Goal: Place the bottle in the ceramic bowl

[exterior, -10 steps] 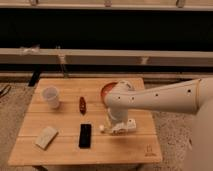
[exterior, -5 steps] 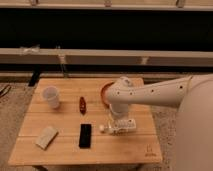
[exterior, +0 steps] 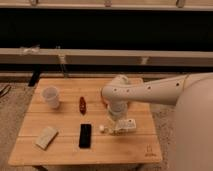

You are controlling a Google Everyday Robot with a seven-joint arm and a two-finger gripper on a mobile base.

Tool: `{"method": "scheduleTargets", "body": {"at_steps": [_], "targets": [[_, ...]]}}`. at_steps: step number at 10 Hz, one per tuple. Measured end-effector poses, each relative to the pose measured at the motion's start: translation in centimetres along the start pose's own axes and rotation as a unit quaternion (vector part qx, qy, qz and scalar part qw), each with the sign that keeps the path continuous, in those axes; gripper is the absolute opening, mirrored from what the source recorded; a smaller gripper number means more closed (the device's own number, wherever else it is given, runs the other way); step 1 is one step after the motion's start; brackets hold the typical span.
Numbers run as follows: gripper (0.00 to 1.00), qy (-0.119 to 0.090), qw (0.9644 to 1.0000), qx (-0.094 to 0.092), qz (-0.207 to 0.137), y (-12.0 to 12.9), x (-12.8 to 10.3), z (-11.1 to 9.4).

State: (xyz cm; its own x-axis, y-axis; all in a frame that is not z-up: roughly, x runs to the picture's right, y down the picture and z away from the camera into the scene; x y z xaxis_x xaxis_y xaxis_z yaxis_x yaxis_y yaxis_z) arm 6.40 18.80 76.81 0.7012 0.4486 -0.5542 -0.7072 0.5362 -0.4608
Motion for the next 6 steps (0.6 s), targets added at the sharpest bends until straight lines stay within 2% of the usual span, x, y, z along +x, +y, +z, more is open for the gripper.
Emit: {"method": "scheduleTargets", "body": {"at_steps": [6], "targets": [[0.65,0.001,1.0,0.002,-0.005,0.1,-0.08,0.0]]}}
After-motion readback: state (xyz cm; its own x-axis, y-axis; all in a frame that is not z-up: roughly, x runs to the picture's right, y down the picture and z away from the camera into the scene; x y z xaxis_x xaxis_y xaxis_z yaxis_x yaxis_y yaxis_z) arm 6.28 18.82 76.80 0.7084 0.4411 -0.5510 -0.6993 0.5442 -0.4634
